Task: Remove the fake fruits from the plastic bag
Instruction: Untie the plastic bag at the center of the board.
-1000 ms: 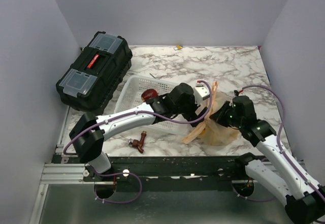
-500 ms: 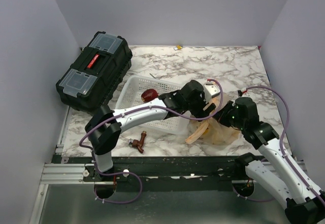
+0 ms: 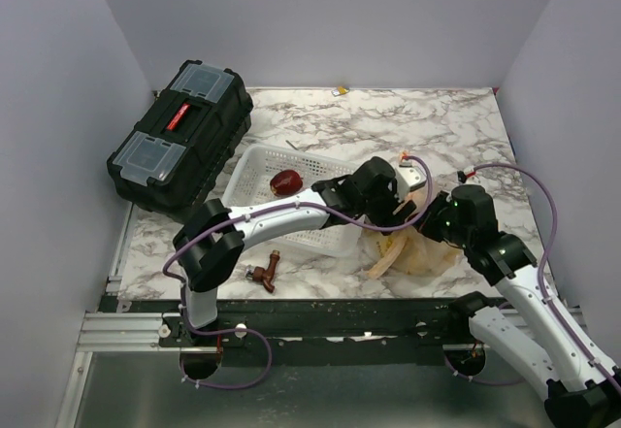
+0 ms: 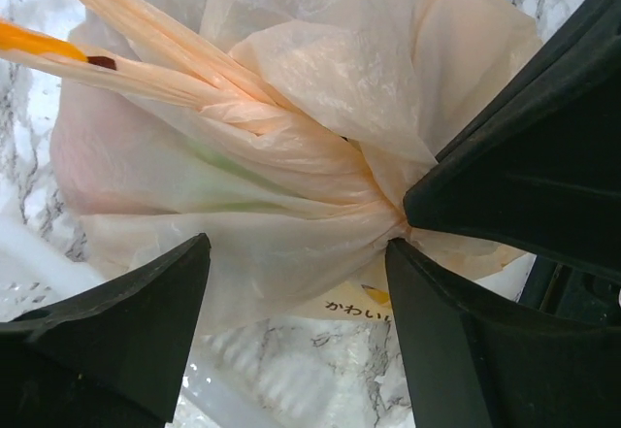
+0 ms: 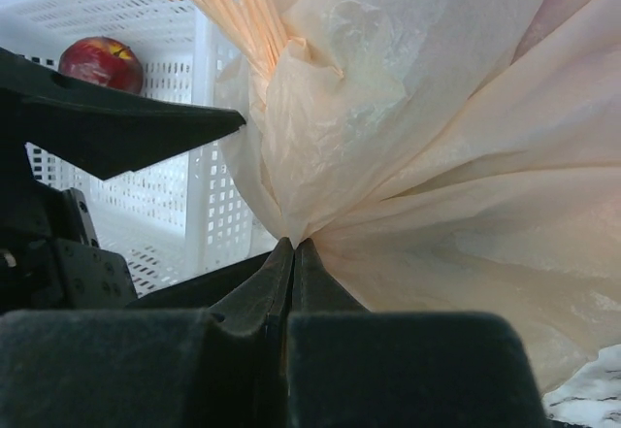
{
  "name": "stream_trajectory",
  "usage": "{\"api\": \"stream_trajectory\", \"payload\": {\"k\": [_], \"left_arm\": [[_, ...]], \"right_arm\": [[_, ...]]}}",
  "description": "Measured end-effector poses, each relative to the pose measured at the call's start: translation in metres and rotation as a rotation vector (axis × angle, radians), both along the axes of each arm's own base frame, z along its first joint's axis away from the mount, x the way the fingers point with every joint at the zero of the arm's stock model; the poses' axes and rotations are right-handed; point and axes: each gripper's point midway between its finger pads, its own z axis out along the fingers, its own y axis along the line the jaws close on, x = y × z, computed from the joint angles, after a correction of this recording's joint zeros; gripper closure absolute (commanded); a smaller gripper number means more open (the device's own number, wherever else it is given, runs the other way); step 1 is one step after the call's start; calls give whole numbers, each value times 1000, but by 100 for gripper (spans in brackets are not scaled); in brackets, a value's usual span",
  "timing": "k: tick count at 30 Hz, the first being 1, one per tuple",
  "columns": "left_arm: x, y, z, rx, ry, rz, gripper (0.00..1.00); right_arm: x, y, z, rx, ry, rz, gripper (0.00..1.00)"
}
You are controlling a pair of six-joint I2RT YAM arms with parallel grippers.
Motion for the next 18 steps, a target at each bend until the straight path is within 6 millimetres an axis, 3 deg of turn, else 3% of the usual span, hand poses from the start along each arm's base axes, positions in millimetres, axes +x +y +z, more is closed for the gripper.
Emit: {"api": "stream_trajectory", "payload": {"k": [4,5,11,18], "left_arm": [[0,-3,-7,12,11,3,77],[0,-4,-8,14,13,6,99],[11,-13,-2,22,-5,58,100],[32,-4,4,28,-41,229,100]], "right_arm": [[0,-1,0,-5,3,-5,99],[0,-1,0,-4,3,-7,99],[1,-8,0,-10,8,-58,99],[-5,-38,-4,-4,46,-285,99]]}}
